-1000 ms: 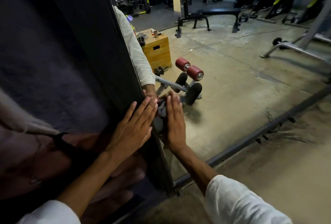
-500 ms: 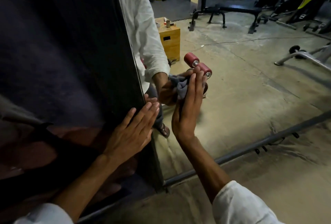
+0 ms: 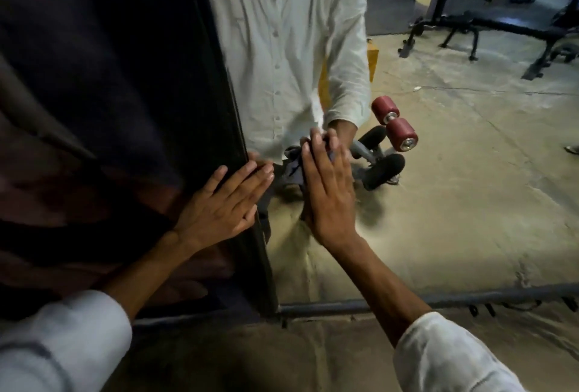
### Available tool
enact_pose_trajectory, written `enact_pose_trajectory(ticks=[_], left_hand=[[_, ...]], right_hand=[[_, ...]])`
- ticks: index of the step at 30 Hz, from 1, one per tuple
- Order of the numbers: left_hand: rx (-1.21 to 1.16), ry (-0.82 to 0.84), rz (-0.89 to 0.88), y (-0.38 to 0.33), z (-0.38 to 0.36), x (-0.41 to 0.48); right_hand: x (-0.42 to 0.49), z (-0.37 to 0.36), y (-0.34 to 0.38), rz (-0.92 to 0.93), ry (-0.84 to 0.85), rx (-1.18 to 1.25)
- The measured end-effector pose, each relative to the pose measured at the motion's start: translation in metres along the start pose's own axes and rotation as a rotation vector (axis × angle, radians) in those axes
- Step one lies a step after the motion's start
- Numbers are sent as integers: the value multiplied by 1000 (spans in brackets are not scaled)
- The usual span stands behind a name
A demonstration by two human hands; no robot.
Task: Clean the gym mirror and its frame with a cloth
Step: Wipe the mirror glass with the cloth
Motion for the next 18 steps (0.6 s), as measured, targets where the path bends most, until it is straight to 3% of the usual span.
enact_pose_trajectory(ticks=[5,9,12,18], left_hand=[[-19,135,57,-13,5,-1],[-61,177,121,-25,11,-1],[-84,197,142,-29,13,1],[-104,149,193,-35,7,3]], right_hand=[[-1,-2,-14,122,46,2],[-2,-13,-23,194,19,-24],[-1,-18,-32,263,92,37],[-9,-40,-41,382,-52,-158]])
Point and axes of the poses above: each hand's wrist, its own x-axis towards the middle knuckle, its own z-axis out of the back of the hand, y = z × x, the point moved 2 cm from there along x, towards the middle knuckle, and after that the axes turned 12 degrees about -z, right-handed, at the moved point
